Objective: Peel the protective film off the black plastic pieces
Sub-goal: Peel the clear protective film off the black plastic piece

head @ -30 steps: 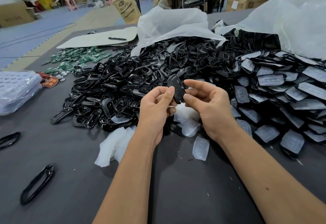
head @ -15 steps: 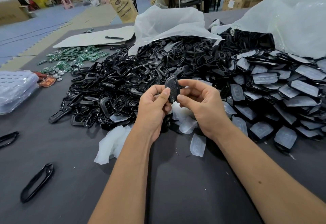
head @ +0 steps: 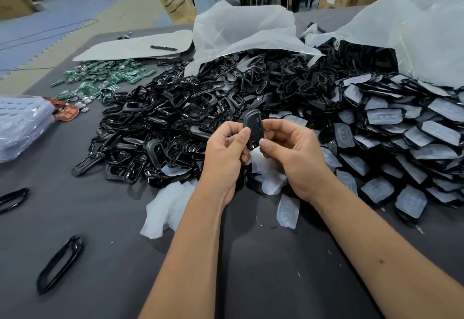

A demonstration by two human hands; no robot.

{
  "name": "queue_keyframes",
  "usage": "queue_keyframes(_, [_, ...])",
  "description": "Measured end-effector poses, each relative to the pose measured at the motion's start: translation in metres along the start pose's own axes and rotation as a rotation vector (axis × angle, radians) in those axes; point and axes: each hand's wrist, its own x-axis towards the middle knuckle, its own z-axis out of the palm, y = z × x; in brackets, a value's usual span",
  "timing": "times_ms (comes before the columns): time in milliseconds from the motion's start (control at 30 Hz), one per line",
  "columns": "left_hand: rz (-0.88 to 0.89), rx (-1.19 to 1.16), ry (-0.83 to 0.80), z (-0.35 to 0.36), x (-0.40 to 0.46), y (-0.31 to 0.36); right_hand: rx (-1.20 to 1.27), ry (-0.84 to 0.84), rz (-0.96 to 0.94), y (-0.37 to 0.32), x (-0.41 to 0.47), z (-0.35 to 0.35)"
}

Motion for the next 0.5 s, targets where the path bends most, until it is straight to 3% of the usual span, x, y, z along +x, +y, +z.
queue_keyframes(300, [-0.001, 0.001, 0.011, -0.0008, 0.0019, -0.0013, -0.053, -0.005, 0.010, -0.0020, -0.0006, 0.0002])
queue_keyframes(500, [0.089, 0.105, 0.013, 0.0039, -0.0021, -0.0023, -0.011, 0.127, 0.017, -0.0062, -0.0016, 0.0032])
